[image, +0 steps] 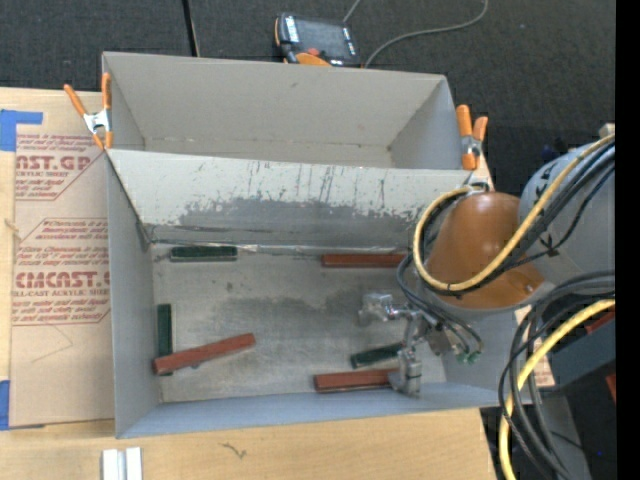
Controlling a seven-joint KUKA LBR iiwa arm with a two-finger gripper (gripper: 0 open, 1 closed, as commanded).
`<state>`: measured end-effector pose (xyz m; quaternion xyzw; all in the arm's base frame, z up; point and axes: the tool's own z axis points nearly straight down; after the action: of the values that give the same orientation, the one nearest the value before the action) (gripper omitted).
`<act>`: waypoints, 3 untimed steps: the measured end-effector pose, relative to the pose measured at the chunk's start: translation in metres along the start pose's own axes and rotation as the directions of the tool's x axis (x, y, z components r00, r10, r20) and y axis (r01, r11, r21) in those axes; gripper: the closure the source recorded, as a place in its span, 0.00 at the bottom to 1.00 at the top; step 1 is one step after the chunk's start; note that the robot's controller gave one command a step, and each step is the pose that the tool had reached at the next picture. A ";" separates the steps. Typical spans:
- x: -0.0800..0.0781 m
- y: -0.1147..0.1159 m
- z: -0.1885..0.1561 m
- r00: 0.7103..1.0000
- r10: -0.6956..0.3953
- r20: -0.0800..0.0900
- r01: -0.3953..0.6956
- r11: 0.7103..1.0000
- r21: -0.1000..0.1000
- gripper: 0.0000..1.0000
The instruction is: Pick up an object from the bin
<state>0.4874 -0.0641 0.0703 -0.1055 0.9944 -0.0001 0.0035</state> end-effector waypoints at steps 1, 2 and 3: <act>0.001 0.000 -0.002 1.000 0.000 -0.008 0.000 1.000 -0.002 1.00; 0.000 0.000 0.000 1.000 0.000 0.000 0.000 1.000 0.000 0.00; 0.001 0.000 -0.002 1.000 0.000 -0.006 0.000 1.000 -0.001 1.00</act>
Offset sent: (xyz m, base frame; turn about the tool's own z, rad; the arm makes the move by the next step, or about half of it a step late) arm 0.0000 0.0000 0.0000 0.0000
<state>0.4865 -0.0644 0.0720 -0.1055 0.9944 0.0001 0.0003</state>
